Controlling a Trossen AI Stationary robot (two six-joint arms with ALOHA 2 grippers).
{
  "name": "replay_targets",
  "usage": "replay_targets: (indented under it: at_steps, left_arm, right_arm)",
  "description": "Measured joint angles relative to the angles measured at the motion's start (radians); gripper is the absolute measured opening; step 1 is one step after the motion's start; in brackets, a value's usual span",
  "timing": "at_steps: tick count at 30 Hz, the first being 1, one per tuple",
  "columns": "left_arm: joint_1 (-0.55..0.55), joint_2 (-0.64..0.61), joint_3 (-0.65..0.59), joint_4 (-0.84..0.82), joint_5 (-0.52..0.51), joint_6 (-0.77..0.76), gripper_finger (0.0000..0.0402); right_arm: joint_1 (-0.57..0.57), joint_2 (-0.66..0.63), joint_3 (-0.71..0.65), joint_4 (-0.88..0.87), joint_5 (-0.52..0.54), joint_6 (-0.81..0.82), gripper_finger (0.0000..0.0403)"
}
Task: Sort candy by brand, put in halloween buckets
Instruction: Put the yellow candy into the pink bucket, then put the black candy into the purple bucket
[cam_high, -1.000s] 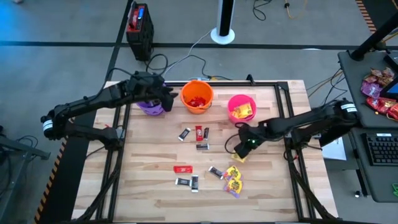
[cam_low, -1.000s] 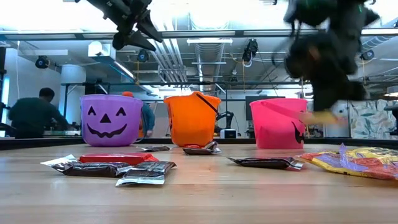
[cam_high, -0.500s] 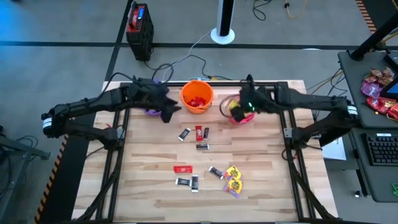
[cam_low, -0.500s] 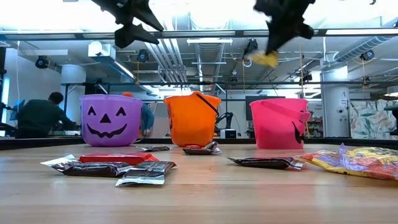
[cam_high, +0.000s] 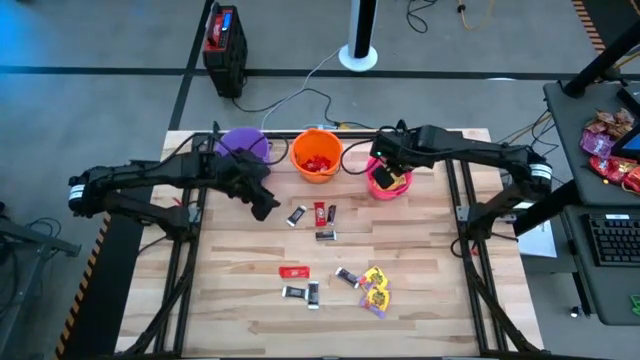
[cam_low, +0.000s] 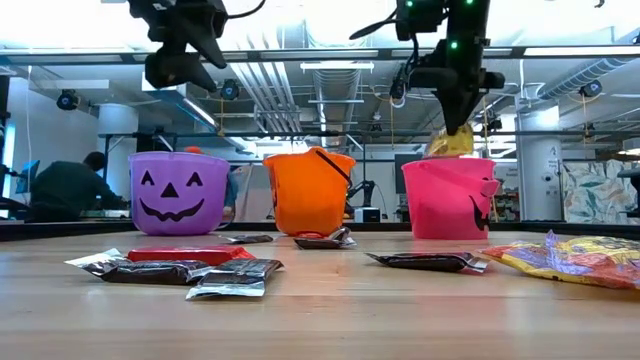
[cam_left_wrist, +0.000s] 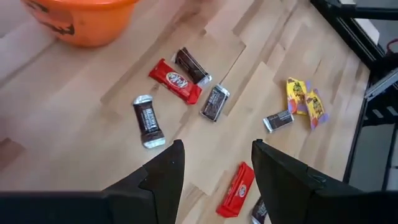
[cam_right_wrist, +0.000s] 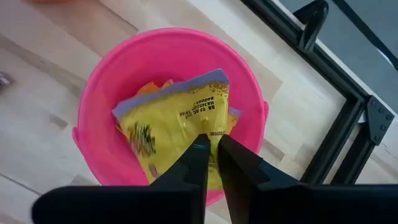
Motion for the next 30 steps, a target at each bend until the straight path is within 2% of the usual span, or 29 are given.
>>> replay_targets:
  at_steps: [7, 13, 19, 23, 30]
  left_arm:
    - [-0.002, 0.065, 0.000, 0.013, -0.007, -0.054, 0.0170]
    - [-0.011, 0.201, 0.005, 0.044, -0.029, -0.150, 0.0170]
    - [-0.034, 0.389, 0.054, 0.054, -0.033, -0.222, 0.0170]
    - [-0.039, 0.518, 0.136, 0.031, -0.045, -0.227, 0.0170]
    - [-0.035, 0.722, 0.299, -0.165, -0.082, -0.071, 0.0170]
  right_arm:
    - [0.000, -0.003, 0.000, 0.006, -0.006, -0.020, 0.0103]
    - [0.000, -0.035, 0.000, 0.007, -0.006, -0.012, 0.0143]
    - [0.001, -0.058, 0.001, 0.009, -0.007, -0.010, 0.0158]
    - [0.001, -0.062, 0.001, 0.019, -0.008, -0.011, 0.0160]
    - [0.001, -0.062, 0.001, 0.034, -0.015, -0.019, 0.0160]
